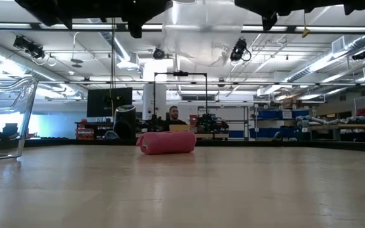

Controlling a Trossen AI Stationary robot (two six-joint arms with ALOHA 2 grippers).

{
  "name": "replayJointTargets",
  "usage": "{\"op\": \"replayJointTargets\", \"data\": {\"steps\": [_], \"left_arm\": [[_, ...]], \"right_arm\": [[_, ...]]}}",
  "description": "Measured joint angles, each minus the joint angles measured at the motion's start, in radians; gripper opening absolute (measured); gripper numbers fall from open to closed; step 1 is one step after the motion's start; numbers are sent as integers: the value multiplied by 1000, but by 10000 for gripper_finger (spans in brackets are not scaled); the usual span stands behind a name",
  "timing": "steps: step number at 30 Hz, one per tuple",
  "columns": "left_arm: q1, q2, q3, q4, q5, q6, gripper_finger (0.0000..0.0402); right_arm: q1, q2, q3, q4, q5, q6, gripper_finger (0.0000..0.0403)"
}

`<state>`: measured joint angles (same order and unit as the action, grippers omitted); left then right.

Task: Roll bandage
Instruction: Put the rolled pink bandage into the transparent zip bag

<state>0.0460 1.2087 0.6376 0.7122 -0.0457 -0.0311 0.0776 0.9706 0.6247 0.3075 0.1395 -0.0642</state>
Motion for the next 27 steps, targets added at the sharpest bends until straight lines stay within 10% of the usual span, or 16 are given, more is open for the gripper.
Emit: {"op": "replayJointTargets", "data": {"steps": [27], "left_arm": [[0, 9, 131, -333, 109, -27, 77]], "right_arm": [[-4, -9, 0, -29, -63, 10, 0]]}}
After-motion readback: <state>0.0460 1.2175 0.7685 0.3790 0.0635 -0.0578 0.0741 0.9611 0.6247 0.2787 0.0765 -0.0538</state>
